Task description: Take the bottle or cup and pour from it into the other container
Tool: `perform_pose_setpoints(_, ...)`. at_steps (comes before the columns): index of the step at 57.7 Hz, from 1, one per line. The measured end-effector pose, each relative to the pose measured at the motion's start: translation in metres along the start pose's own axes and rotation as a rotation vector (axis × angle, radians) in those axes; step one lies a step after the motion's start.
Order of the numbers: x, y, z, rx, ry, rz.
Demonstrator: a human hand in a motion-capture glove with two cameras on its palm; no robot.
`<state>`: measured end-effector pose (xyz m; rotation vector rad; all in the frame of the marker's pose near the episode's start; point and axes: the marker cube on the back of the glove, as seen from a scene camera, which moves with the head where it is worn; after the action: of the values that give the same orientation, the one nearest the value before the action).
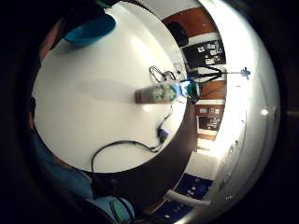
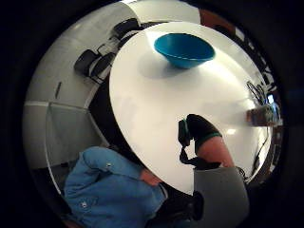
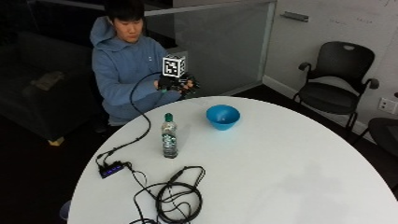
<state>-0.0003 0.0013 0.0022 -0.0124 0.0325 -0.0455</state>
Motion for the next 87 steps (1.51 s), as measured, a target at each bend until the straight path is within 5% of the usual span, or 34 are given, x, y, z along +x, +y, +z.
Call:
perform_pose_setpoints(10,0.002,0.0,0.002,-0.029,0.103,-0.111)
perform_pose_setpoints(16,-0.003,0.001,0.0,-0.015,0.008,0.034)
perform_pose_setpoints(50,0.12,0.08,-0.001,0.155,-0.087,0.129)
perform_pose_setpoints(64,0.187,0.102,0.001,0.363,-0.252,0.183)
perform_pose_setpoints(87,0.252,0.093,0.04,0.428,-0.725,0.273)
